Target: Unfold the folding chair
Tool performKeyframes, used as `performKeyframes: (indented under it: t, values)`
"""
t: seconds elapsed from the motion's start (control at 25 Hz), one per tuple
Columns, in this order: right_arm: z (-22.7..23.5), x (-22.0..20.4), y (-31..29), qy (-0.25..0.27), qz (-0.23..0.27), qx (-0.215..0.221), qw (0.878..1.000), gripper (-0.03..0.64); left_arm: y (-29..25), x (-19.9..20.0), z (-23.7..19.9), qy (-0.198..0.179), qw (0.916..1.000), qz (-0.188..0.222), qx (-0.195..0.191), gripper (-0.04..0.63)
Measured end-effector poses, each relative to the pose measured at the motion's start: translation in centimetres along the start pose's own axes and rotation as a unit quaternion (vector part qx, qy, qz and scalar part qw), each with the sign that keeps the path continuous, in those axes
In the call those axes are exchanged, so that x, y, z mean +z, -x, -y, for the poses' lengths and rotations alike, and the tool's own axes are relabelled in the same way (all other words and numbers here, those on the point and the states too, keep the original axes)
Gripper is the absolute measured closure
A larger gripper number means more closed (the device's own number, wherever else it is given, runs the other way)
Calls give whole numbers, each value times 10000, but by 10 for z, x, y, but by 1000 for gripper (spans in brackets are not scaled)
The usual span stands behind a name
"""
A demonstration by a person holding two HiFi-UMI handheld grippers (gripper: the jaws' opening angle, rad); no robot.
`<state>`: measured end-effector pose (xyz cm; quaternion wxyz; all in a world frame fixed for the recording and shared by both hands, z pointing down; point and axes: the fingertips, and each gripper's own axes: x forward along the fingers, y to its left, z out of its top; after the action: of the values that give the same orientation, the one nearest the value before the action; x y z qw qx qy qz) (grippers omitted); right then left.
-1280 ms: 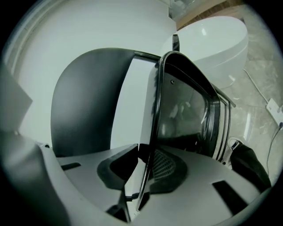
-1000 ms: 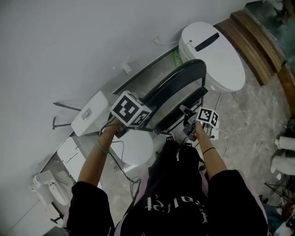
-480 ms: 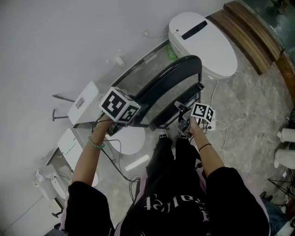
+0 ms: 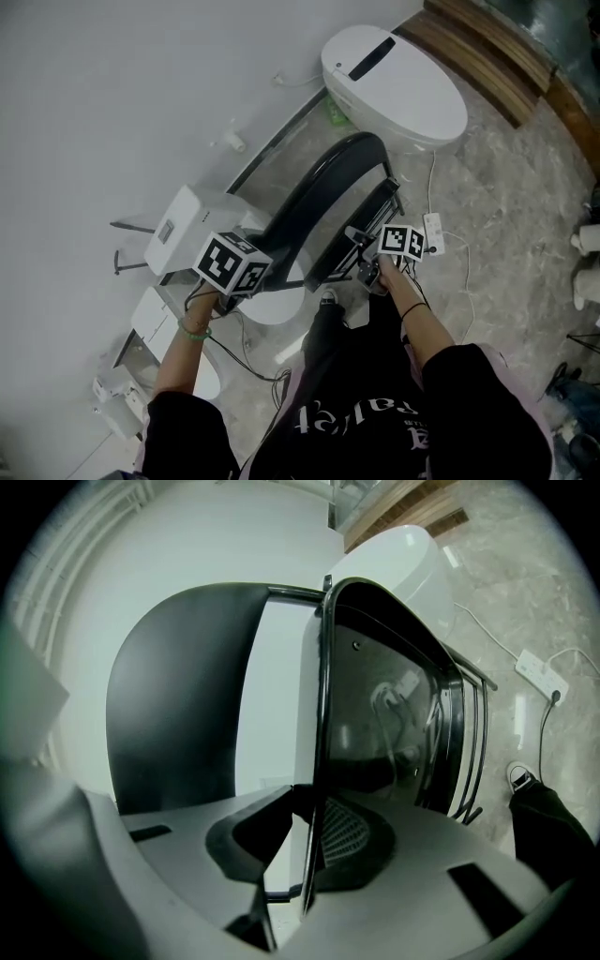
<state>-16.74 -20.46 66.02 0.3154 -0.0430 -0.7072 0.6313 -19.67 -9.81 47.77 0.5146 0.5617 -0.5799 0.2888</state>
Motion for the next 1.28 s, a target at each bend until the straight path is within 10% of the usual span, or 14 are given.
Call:
performKeyframes:
  t: [1.28]
  values:
    - [28, -93, 66, -250, 2219, 314, 9742, 552, -19, -40, 27, -1082, 9834, -151, -1449, 525]
